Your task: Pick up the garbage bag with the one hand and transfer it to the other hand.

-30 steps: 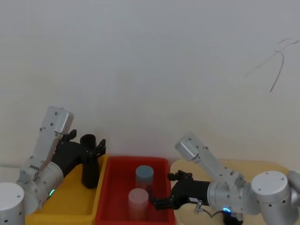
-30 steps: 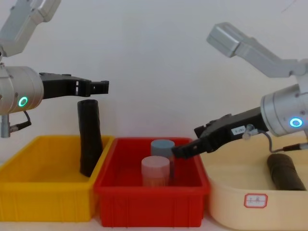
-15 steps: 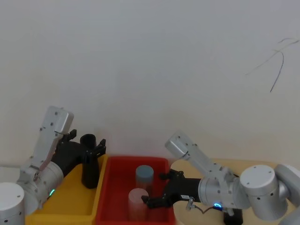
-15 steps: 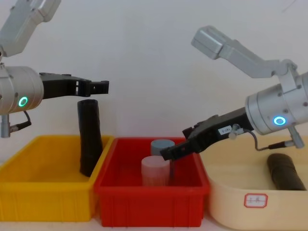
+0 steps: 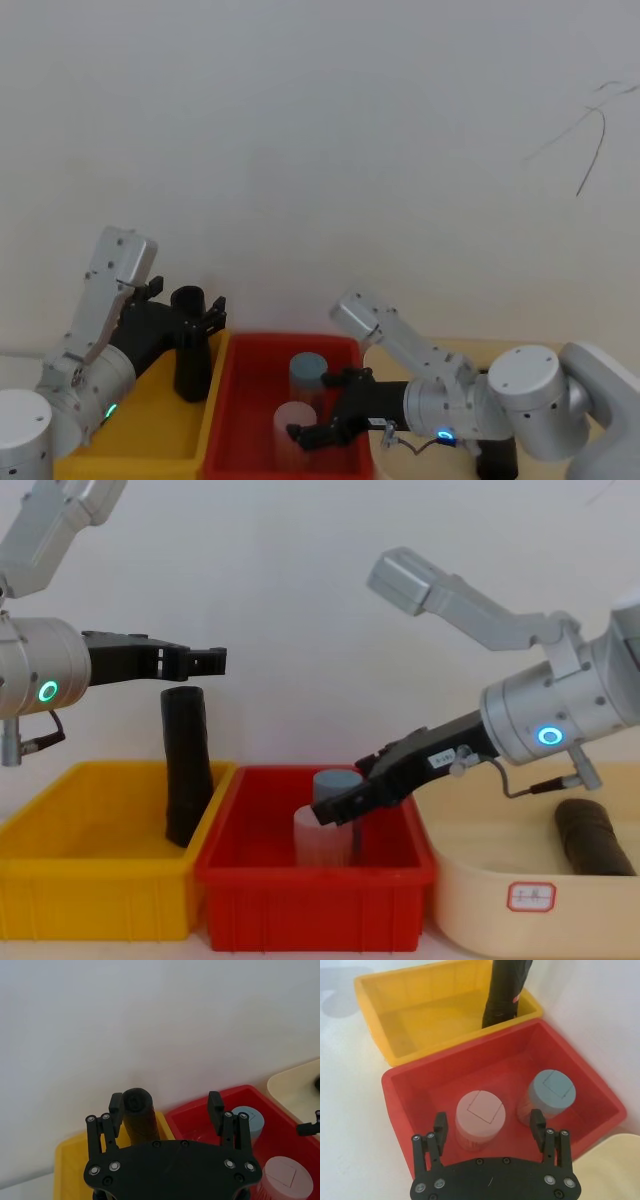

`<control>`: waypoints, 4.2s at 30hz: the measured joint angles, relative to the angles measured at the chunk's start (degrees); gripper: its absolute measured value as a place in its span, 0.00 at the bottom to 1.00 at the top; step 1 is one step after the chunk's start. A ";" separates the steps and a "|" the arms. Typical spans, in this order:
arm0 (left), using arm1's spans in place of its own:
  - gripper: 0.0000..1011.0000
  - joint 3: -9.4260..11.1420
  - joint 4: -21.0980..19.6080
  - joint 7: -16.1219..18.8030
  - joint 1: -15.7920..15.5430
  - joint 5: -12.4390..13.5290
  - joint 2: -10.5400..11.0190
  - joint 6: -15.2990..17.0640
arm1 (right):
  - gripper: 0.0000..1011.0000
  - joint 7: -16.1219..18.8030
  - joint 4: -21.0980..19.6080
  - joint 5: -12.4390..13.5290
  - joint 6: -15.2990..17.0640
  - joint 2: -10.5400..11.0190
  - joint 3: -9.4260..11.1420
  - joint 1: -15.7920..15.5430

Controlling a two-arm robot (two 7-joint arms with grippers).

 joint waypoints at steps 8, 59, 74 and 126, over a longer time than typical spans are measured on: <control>0.99 0.00 0.00 0.00 0.00 0.00 0.00 0.00 | 0.99 0.92 3.21 -0.12 -1.27 -1.56 -0.92 1.30; 0.99 0.00 0.00 0.00 0.00 0.00 0.01 0.00 | 0.64 2.56 14.68 0.40 -6.40 -7.15 -0.85 3.98; 0.99 0.00 0.00 0.00 0.00 0.00 0.00 0.00 | 0.64 2.32 14.19 0.33 -6.33 -7.05 -0.50 3.72; 0.99 0.00 0.00 0.00 0.00 0.00 0.00 0.00 | 0.64 -8.35 -13.08 5.83 1.55 5.93 10.73 -3.02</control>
